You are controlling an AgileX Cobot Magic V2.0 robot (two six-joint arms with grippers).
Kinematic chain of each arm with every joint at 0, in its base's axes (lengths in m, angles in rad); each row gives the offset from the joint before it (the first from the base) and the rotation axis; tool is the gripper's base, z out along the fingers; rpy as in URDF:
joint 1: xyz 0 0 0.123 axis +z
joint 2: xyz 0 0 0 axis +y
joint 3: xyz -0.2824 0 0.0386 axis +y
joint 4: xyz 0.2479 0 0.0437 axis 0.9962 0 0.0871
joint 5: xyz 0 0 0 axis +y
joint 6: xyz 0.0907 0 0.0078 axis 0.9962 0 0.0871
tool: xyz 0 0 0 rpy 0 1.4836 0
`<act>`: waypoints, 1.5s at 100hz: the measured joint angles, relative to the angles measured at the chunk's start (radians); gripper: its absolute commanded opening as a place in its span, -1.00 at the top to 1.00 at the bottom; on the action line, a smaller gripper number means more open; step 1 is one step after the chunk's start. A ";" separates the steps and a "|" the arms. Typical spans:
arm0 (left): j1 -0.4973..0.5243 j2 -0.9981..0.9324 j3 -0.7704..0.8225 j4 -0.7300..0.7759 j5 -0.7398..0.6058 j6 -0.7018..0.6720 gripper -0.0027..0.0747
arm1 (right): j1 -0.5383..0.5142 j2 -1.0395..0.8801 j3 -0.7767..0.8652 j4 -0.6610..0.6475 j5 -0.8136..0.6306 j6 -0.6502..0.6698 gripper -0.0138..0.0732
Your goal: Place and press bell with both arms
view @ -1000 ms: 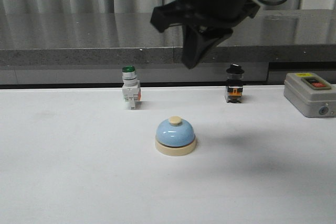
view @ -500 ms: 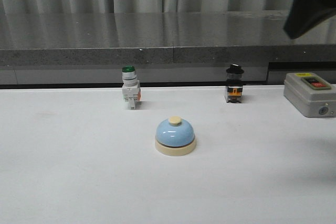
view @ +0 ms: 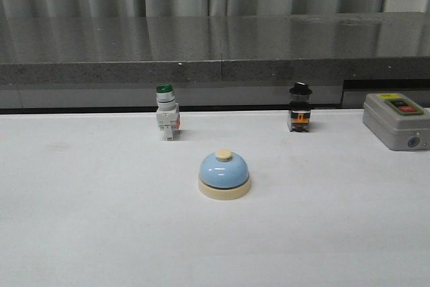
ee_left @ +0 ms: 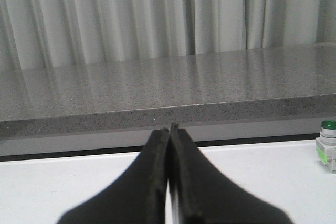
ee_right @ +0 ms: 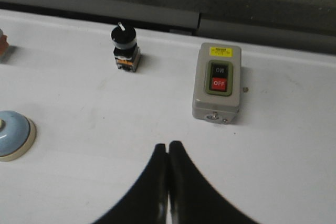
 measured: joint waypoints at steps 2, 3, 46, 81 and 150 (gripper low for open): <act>0.000 0.000 0.000 0.000 0.000 0.000 0.98 | 0.000 -0.023 0.016 0.000 -0.011 0.000 0.82; 0.000 0.000 0.000 0.000 0.000 0.000 0.98 | 0.000 -0.038 0.027 0.000 -0.014 0.000 0.82; 0.000 0.000 0.000 0.000 0.000 0.000 0.98 | 0.000 -0.507 0.254 0.000 -0.066 0.002 0.82; 0.000 0.000 0.000 0.000 0.000 0.000 0.98 | 0.000 -0.597 0.265 0.000 -0.064 0.002 0.82; 0.000 0.000 0.000 0.000 0.000 0.000 0.98 | 0.000 -0.640 0.287 -0.016 -0.073 0.004 0.82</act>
